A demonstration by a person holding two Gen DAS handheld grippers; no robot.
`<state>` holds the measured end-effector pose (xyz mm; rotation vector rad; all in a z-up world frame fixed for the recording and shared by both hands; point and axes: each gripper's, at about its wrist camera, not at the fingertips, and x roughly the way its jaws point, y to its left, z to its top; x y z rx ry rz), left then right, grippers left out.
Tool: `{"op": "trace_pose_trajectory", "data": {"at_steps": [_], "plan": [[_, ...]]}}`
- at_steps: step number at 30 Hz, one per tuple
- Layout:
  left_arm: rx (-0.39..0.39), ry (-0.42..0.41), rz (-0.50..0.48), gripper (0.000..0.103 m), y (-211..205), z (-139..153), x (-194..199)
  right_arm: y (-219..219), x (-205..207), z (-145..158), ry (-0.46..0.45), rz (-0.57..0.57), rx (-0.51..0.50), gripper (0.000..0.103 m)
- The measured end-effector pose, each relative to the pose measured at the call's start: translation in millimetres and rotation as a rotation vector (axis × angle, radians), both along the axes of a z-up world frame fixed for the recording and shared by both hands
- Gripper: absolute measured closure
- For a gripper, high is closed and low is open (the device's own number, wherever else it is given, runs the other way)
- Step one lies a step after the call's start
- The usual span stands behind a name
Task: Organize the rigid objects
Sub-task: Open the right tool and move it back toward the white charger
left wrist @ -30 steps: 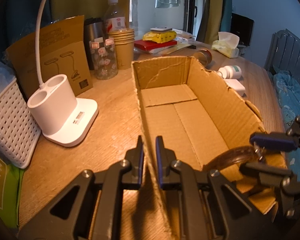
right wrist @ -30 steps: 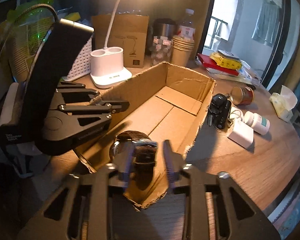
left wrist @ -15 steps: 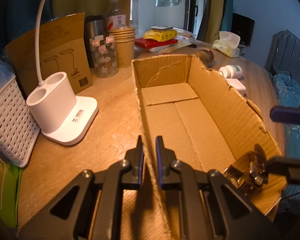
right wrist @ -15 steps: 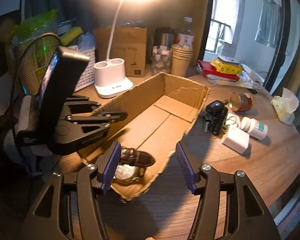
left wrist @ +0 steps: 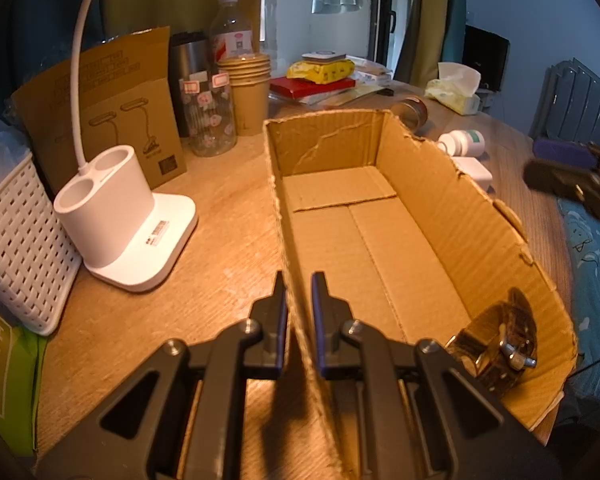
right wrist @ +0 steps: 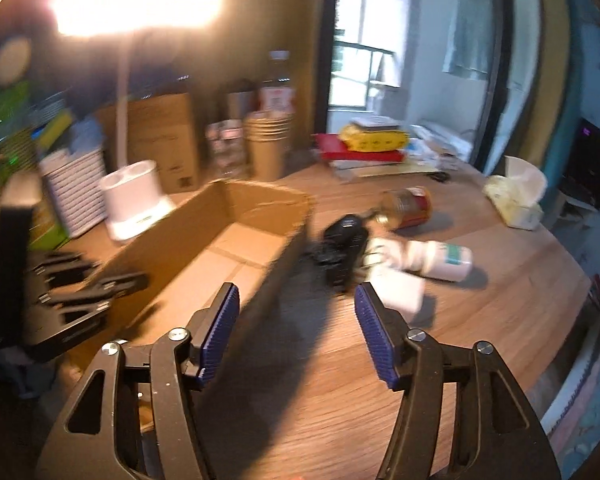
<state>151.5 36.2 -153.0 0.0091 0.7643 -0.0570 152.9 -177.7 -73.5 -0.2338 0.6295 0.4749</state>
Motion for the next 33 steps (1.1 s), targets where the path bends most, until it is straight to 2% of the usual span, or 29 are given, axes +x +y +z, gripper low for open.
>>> {"op": "trace_pose_trajectory", "data": {"at_steps": [7, 19, 33], "plan": [[0.0, 0.0, 0.001, 0.092, -0.2, 0.1, -0.1, -32.8, 39.9, -14.5, 0.028, -0.134, 0.058, 0.035], [-0.009, 0.015, 0.005, 0.092, 2.0, -1.6, 3.4, -42.4, 81.1, -45.3, 0.083, -0.198, 0.032, 0.035], [-0.011, 0.017, 0.004, 0.092, 2.2, -3.1, 4.2, -31.2, 112.1, -69.7, 0.145, -0.25, -0.023, 0.035]]}}
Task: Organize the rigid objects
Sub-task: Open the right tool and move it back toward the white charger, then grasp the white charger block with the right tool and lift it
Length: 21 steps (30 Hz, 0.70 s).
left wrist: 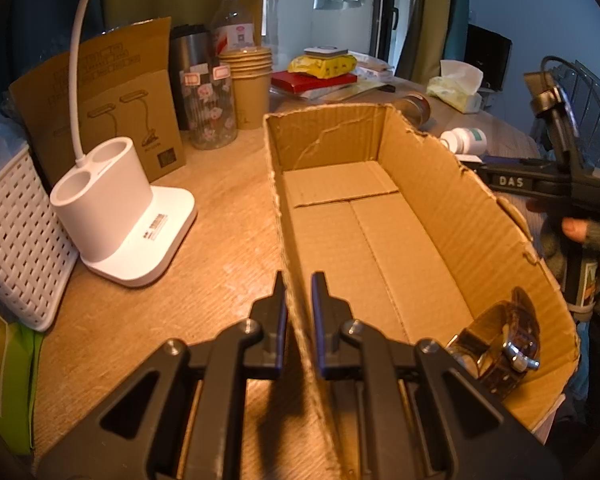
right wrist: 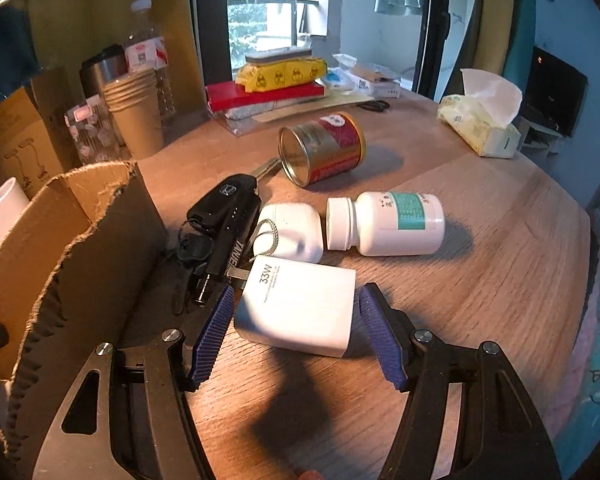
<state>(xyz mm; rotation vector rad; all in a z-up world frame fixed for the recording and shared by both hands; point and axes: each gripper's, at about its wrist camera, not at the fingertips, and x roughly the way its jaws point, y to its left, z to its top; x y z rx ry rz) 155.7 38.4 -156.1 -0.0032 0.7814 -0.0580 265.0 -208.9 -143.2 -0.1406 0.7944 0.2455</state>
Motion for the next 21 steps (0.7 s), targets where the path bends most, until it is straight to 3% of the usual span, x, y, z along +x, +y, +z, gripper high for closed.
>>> {"op": "trace_pose_trajectory", "data": {"at_steps": [8, 10, 21], "plan": [[-0.002, 0.003, 0.006, 0.092, 0.1, -2.2, -0.9, -0.9, 10.7, -5.8, 0.047, -0.02, 0.001, 0.035], [0.0, 0.004, 0.004, 0.092, -0.8, -2.1, -1.6, -0.5, 10.7, -6.7, 0.054, -0.019, 0.0, 0.04], [0.002, 0.003, 0.005, 0.092, -2.0, -1.1, -3.4, -6.1, -9.5, -0.4, 0.033, -0.015, 0.031, 0.041]]}}
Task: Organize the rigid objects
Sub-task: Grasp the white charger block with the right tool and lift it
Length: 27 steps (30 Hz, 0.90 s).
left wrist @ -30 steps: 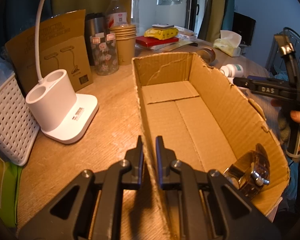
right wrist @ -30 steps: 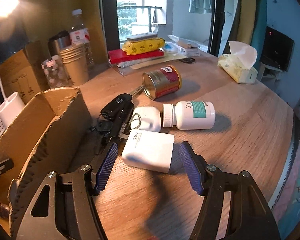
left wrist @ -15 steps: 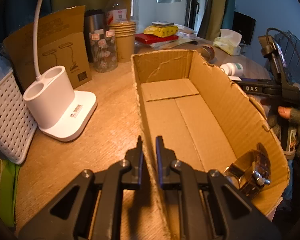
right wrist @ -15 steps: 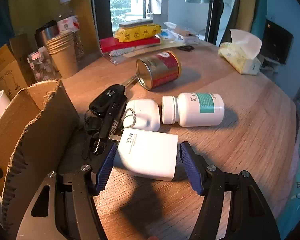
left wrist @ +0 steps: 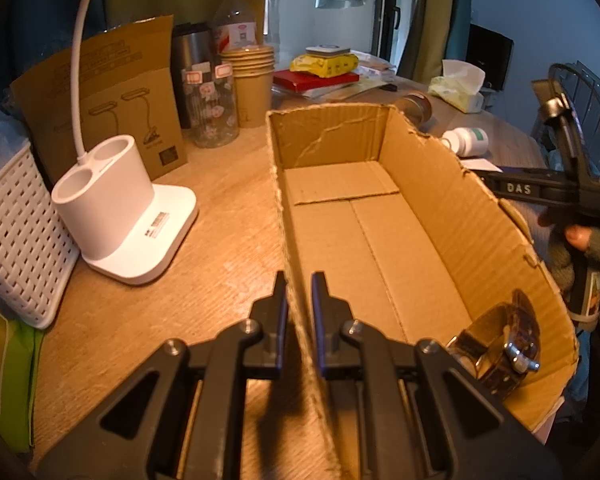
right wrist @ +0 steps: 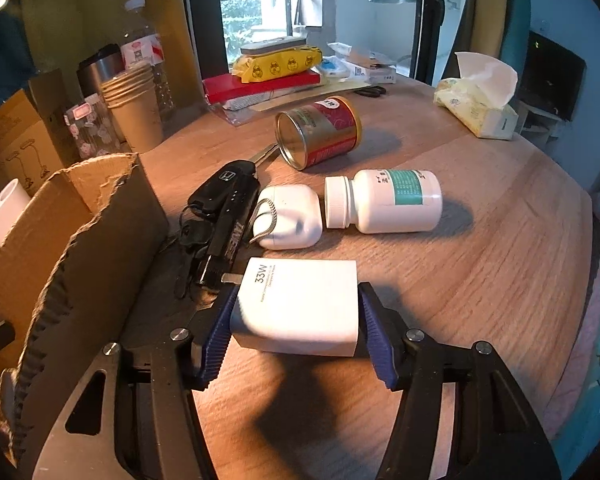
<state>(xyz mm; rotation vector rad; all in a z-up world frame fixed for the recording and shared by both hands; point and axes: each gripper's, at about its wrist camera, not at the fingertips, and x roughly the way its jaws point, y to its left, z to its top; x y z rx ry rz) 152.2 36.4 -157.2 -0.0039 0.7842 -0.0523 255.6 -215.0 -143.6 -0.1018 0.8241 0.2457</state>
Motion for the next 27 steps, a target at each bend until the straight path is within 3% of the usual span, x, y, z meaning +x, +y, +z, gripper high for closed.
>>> {"op": "trace_pose_trajectory", "data": {"at_steps": [12, 27], "plan": [[0.022, -0.013, 0.002, 0.092, -0.6, 3.4, -1.2, -1.8, -30.9, 17.6, -0.043, 0.023, 0.003, 0.042], [0.033, -0.019, 0.005, 0.092, -2.3, 4.6, -2.6, 17.0, -74.3, 72.5, -0.158, 0.113, 0.031, 0.042]]}}
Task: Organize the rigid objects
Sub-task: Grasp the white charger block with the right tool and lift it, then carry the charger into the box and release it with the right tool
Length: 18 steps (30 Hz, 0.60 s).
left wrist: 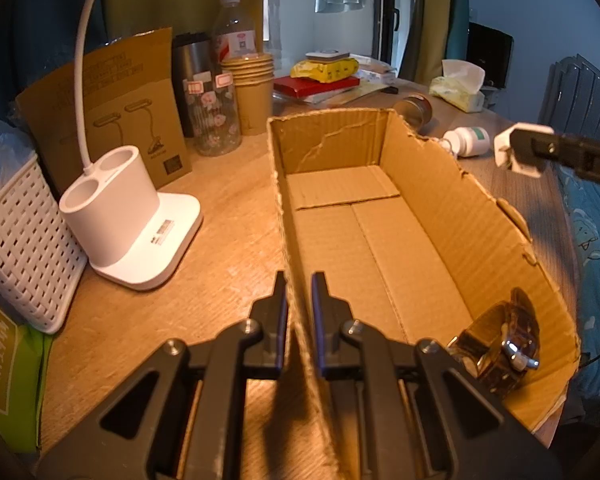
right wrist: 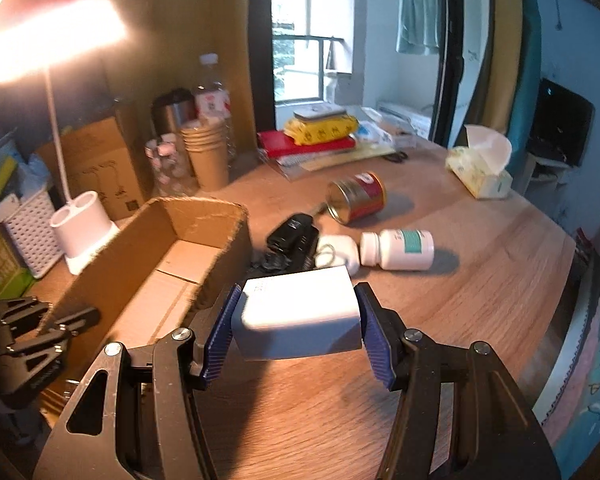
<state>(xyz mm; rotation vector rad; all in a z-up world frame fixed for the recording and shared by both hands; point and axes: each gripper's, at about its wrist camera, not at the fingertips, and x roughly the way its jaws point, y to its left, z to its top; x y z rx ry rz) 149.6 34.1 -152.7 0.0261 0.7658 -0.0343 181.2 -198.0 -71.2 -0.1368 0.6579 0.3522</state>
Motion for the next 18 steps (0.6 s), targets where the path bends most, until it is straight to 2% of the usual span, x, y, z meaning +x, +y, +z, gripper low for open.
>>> {"op": "trace_pose_trajectory", "data": {"at_steps": [11, 18], "plan": [[0.005, -0.004, 0.001, 0.092, 0.2, 0.3, 0.4, 33.3, -28.8, 26.2, -0.049, 0.122, 0.03, 0.042], [0.003, -0.003, 0.004, 0.092, 0.2, 1.1, -0.3, 64.8, -39.8, 21.7, -0.029, 0.212, 0.035, 0.042]]}}
